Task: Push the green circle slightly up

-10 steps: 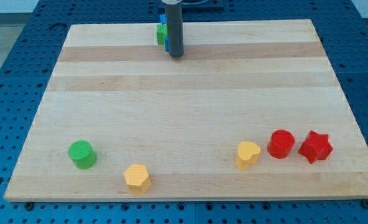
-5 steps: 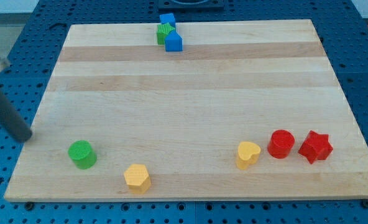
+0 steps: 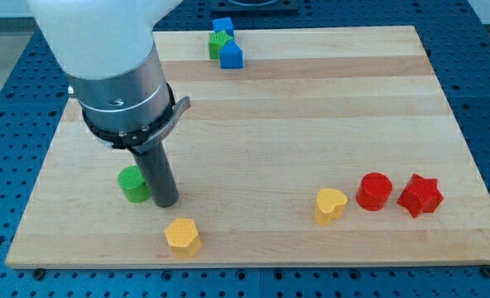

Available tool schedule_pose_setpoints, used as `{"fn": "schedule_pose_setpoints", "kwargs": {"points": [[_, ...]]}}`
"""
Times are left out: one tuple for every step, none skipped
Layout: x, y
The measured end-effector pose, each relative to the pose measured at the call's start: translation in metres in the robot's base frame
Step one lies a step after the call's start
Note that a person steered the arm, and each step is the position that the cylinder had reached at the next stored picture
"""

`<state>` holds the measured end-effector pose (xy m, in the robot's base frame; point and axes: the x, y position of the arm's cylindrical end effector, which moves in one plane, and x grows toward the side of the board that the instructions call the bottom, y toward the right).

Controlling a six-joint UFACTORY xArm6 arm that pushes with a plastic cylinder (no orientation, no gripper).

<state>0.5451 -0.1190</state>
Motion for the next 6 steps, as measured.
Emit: {"fn": "schedule_pose_setpoints", "kwargs": {"points": [[0.026, -0.027], [0.034, -0.056], [0.010, -0.054], [-0.026, -0.021], [-0.037, -0.002], [-0.021, -0.041]]}}
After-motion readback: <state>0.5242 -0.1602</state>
